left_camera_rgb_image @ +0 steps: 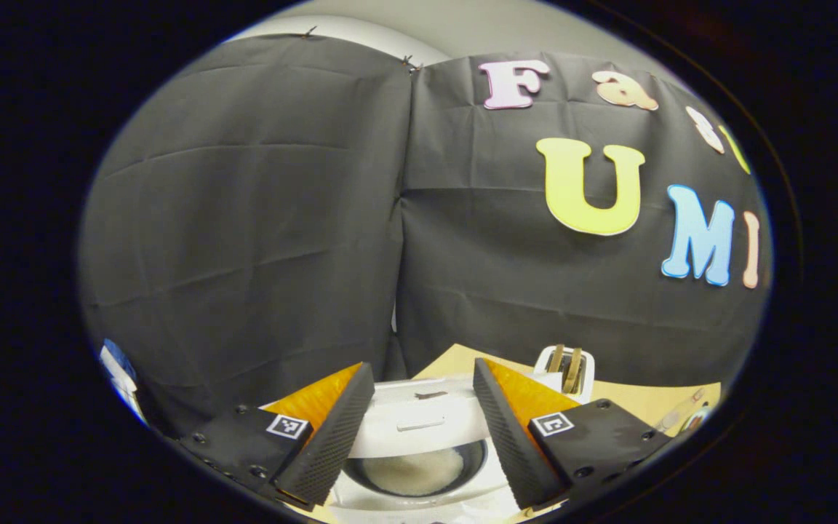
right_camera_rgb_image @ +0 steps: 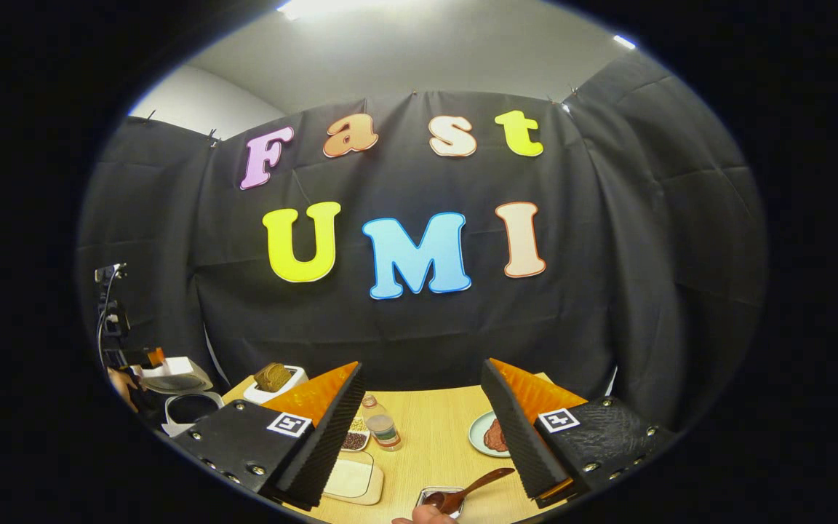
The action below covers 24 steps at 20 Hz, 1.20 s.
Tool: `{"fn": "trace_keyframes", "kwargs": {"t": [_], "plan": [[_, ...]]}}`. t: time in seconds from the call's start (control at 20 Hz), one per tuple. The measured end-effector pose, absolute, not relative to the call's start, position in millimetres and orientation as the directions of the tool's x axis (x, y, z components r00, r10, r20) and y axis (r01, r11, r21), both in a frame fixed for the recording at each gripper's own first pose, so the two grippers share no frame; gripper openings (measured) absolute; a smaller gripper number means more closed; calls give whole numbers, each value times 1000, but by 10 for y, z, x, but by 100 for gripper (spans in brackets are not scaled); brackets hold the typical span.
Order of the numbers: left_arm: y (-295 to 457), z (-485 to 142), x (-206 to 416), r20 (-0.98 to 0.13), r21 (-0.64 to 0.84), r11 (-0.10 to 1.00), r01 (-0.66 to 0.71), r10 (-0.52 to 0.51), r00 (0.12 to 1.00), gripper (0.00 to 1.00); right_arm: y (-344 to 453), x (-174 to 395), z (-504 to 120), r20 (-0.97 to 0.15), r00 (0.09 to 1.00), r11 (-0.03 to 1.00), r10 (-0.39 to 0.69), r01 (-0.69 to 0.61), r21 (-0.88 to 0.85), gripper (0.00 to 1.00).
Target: Close the left gripper, press the button to open the rice cooker; take a wooden spoon from the chopstick holder with the right hand, scoop a spoonful of rice and pour it into the rice cooker, then put the wooden spoon back into the chopstick holder.
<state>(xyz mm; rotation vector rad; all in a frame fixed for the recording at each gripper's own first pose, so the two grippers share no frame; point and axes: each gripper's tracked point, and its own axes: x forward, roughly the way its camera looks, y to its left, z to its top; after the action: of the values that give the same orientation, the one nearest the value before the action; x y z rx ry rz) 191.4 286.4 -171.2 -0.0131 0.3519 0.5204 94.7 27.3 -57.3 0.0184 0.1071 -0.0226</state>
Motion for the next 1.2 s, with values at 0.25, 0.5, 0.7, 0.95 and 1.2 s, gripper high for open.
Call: {"fn": "trace_keyframes", "kwargs": {"t": [0.25,0.5,0.7,0.95,1.2], "plan": [[2757,-2020,1673,-360,43,858,-512,491,793,95,394,945,-588,-114,993,1000,7,-9,-13,98],[2640,-2341,1521,-400,21,848,-529,492,773,89,496,924,-583,-114,993,999,23,-26,-20,98],[2573,-2609,1433,-432,35,851,-523,485,760,89,456,882,-593,-120,993,1000,9,-12,-24,98],[2545,-2834,1303,-464,45,856,-516,475,748,92,448,830,-637,-130,992,1000,-2,-1,-19,98],[2508,-3007,1262,-497,29,868,-496,443,746,92,597,772,-748,-152,988,1000,10,-14,-26,98]]}}
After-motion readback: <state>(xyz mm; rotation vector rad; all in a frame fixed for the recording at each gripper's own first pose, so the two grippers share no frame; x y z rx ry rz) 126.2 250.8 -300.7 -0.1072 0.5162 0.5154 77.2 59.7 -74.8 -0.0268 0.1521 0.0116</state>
